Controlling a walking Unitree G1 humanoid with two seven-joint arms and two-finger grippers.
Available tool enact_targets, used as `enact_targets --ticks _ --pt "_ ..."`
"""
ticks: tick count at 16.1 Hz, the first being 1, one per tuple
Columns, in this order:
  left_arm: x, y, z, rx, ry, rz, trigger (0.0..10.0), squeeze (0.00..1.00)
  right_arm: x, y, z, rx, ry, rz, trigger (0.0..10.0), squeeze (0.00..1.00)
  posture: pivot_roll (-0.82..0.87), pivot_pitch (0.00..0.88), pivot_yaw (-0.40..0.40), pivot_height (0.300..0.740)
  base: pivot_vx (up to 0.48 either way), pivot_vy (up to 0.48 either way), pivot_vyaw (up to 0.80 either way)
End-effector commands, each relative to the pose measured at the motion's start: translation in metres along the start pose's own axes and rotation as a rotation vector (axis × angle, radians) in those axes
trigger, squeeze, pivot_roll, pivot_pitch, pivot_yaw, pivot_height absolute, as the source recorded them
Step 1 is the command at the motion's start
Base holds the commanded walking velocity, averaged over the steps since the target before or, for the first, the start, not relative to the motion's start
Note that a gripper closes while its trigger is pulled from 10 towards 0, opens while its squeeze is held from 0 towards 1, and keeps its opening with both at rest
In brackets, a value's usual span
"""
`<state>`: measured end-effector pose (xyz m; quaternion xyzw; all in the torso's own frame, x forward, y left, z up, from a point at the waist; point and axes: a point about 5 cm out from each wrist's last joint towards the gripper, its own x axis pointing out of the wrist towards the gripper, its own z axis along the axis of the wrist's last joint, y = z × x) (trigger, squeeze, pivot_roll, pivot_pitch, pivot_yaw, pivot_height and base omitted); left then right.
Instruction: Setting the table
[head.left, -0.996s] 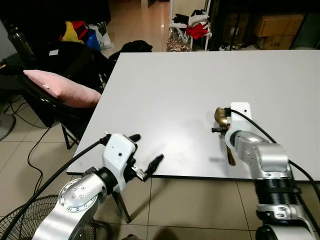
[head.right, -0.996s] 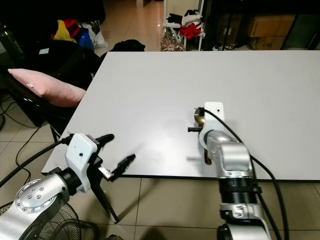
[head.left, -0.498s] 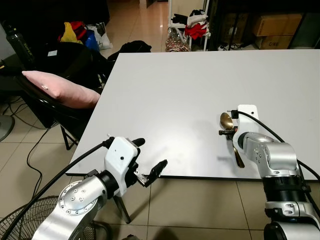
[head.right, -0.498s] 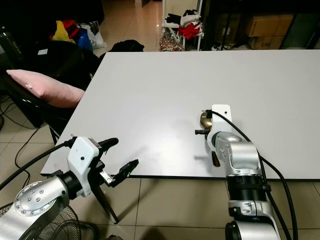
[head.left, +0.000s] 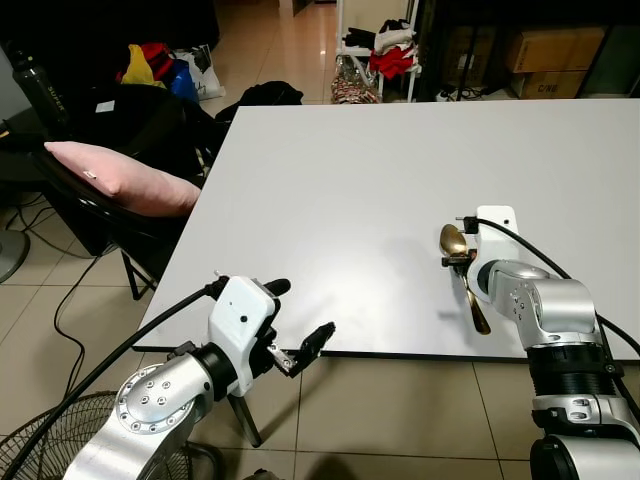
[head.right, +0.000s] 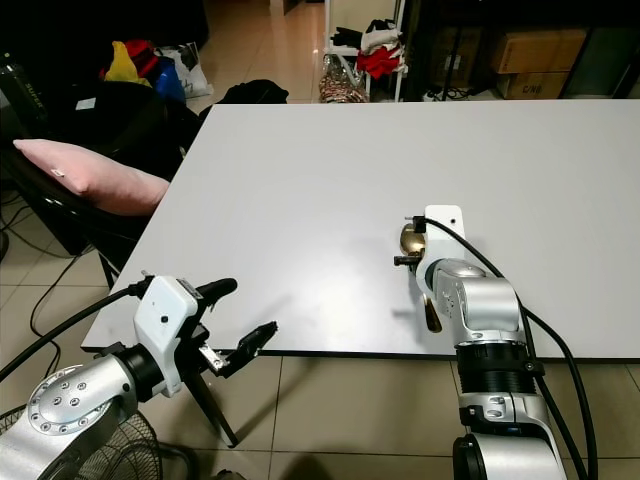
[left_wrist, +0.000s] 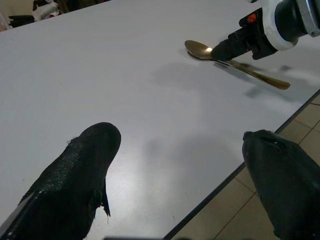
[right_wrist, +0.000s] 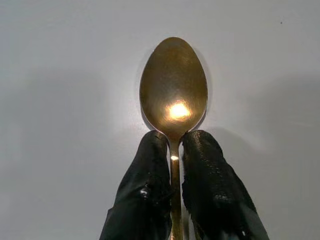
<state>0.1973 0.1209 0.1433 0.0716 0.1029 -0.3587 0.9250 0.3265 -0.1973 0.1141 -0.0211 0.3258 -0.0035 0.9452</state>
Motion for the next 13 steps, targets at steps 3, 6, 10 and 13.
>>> enact_targets --ticks 3,6,10,13 --pt "-0.001 0.005 0.008 0.004 -0.038 0.042 10.0 0.0 -0.014 0.003 0.02 0.009 -0.066 0.008 10.0 1.0 -0.1 0.0 0.083 0.74 0.0 0.0 0.0" --pt "-0.005 0.021 0.018 -0.017 -0.129 0.224 10.0 0.0 -0.047 0.01 0.041 0.018 -0.215 0.058 10.0 1.0 -0.09 0.0 0.091 0.74 0.0 0.0 0.0" --pt "-0.014 0.032 0.017 -0.083 -0.154 0.481 10.0 0.0 -0.078 0.036 0.033 0.001 -0.452 0.167 10.0 0.0 -0.1 0.0 0.109 0.74 0.0 -0.305 0.0" --pt "-0.017 0.027 0.011 -0.112 -0.138 0.538 10.0 0.0 -0.085 0.044 0.004 0.003 -0.459 0.18 10.0 0.0 -0.09 0.0 0.104 0.74 0.0 -0.48 0.0"
